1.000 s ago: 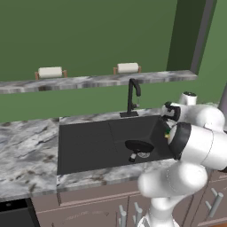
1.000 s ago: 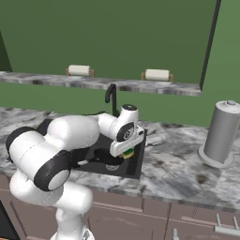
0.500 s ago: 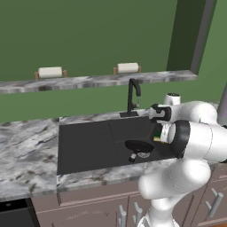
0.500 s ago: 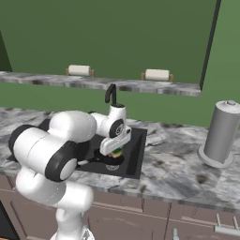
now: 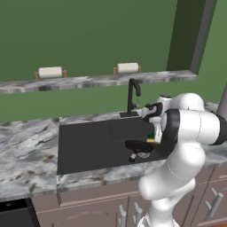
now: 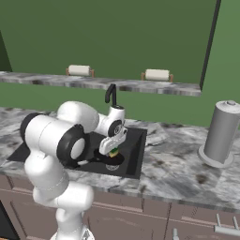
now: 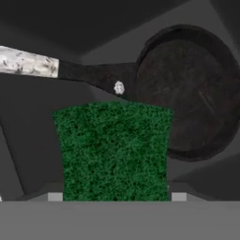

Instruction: Pick the pan and sponge and place them into the sink. Then turn on the water.

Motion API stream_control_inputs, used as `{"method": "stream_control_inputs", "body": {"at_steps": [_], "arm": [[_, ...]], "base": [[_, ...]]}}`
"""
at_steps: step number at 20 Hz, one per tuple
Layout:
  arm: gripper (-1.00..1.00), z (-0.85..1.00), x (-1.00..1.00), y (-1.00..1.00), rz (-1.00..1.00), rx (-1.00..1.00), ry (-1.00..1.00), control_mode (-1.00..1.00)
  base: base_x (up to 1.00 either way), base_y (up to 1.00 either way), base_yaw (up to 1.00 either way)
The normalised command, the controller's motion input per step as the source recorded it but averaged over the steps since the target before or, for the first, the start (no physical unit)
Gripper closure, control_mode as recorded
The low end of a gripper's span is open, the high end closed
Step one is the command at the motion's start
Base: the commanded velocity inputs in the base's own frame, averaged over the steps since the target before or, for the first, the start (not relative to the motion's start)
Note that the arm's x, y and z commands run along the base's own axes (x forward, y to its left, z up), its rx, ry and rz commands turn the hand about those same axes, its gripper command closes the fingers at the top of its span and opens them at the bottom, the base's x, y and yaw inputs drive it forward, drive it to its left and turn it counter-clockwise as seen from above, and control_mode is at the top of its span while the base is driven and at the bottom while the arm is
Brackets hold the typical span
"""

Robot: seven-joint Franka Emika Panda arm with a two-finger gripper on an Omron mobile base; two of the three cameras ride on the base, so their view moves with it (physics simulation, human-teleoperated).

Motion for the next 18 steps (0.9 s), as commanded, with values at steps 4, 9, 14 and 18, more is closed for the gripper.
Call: {"method": "stream_control_inputs", "body": {"at_steps": [4,9,14,18], "arm": [[1.0,-0.23,0.27,0.13,0.13,0.1,0.0,-1.0],[1.0,-0.29,0.3,0.18,0.12,0.07,0.0,-1.0],[1.0,-0.36,0.29,0.17,0.11,0.04,0.0,-1.0],[1.0,-0.3,0.29,0.12,0.09,0.01,0.0,-1.0]], "base": [[0.0,0.0,0.0],[0.0,0.0,0.0],[0.0,0.0,0.0],[0.0,0.0,0.0]]}}
